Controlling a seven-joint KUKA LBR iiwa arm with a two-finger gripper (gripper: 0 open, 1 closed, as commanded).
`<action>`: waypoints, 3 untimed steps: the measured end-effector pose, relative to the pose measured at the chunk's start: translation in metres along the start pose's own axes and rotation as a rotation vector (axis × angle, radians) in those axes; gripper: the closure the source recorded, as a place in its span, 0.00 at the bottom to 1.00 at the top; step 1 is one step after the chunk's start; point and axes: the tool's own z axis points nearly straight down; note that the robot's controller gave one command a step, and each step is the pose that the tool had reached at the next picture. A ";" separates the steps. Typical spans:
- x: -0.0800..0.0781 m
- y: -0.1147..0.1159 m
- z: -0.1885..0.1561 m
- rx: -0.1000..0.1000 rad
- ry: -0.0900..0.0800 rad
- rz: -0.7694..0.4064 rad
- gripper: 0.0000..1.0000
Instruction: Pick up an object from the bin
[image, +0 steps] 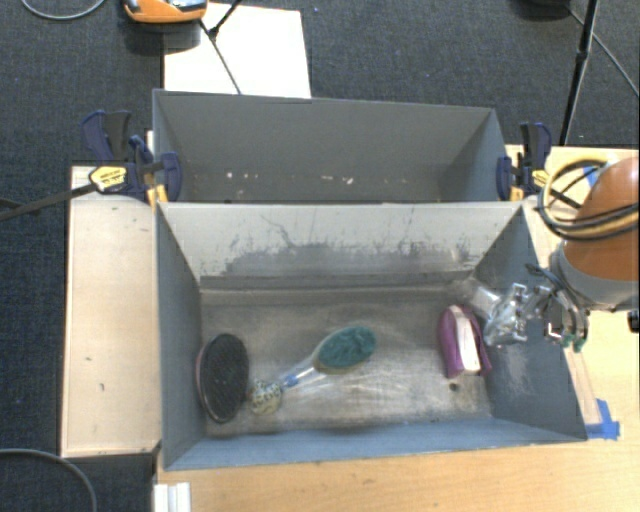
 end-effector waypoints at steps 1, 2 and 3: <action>-0.001 0.001 -0.001 -0.001 -0.004 -0.005 0.00; -0.039 0.034 0.071 -0.006 -0.028 -0.038 0.00; -0.040 0.033 0.073 -0.004 -0.033 -0.041 1.00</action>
Offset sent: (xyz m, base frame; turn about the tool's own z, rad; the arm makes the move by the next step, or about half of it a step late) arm 0.0000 0.0000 0.0000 0.0000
